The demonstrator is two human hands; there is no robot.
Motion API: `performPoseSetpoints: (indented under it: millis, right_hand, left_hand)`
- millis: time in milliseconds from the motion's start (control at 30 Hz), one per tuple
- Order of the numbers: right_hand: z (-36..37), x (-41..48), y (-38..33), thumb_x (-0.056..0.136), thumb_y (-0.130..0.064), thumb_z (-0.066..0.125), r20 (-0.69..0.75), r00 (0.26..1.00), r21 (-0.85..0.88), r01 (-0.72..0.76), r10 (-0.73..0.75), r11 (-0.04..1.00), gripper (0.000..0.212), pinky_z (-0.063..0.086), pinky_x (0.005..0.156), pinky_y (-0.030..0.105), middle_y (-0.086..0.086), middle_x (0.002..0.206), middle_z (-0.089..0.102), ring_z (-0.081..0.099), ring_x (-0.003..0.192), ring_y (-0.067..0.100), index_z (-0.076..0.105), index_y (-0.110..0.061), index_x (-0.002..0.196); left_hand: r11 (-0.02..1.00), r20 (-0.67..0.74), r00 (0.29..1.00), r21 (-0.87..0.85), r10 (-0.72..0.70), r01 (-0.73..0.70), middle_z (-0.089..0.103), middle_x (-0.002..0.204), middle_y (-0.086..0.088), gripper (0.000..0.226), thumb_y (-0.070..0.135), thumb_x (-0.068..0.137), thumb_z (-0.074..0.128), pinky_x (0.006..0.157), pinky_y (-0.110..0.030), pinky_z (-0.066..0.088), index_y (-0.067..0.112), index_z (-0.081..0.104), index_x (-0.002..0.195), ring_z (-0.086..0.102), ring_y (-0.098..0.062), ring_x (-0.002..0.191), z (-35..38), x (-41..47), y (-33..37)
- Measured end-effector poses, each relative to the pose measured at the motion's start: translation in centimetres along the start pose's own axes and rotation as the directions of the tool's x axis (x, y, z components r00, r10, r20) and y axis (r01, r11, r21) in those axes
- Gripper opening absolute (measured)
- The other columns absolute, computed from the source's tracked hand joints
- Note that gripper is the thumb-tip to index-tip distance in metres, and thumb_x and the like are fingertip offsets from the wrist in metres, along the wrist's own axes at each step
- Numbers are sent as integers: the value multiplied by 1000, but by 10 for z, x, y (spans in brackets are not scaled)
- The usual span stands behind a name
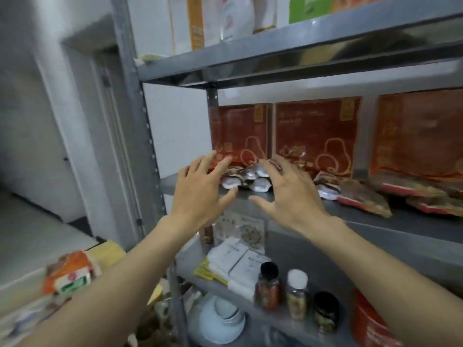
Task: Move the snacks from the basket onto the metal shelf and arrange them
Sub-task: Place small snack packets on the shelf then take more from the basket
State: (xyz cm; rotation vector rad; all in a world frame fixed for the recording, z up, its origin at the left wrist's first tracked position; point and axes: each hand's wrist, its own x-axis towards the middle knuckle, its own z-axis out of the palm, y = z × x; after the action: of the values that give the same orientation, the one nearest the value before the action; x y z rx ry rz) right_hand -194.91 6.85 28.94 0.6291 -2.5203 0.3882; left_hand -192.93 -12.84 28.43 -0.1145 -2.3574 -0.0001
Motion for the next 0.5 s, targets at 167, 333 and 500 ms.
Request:
performPoseSetpoints:
  millis: [167, 333, 500]
  right_hand:
    - [72, 8, -142, 89, -61, 53, 35, 991, 137, 122, -128, 983, 81, 20, 116, 42, 7, 162, 17, 20, 147, 26, 19, -27, 155]
    - [137, 14, -256, 90, -59, 54, 117, 965, 287, 196, -237, 938, 79, 24, 115, 42, 6, 161, 20, 23, 146, 24, 21, -26, 154]
    - [201, 34, -342, 91, -54, 56, 158, 916, 445, 268, -370, 854, 75, 31, 113, 43, 3, 158, 27, 29, 143, 22, 26, -25, 153]
  left_hand:
    - [985, 23, 987, 81, -157, 155, 35, 154, -6, 65, 61, 88, 44, 110, -47, 30, 32, 38, 146, 34, -28, 140, -28, -80, -133]
    - [937, 60, 937, 86, -344, 339, 31, 156, -6, 63, 50, 91, 54, 112, -46, 28, 31, 36, 148, 29, -26, 142, -51, -156, -247]
    - [870, 75, 867, 65, -493, 489, 35, 153, -7, 62, 38, 90, 63, 113, -45, 33, 31, 39, 146, 32, -24, 140, -57, -218, -341]
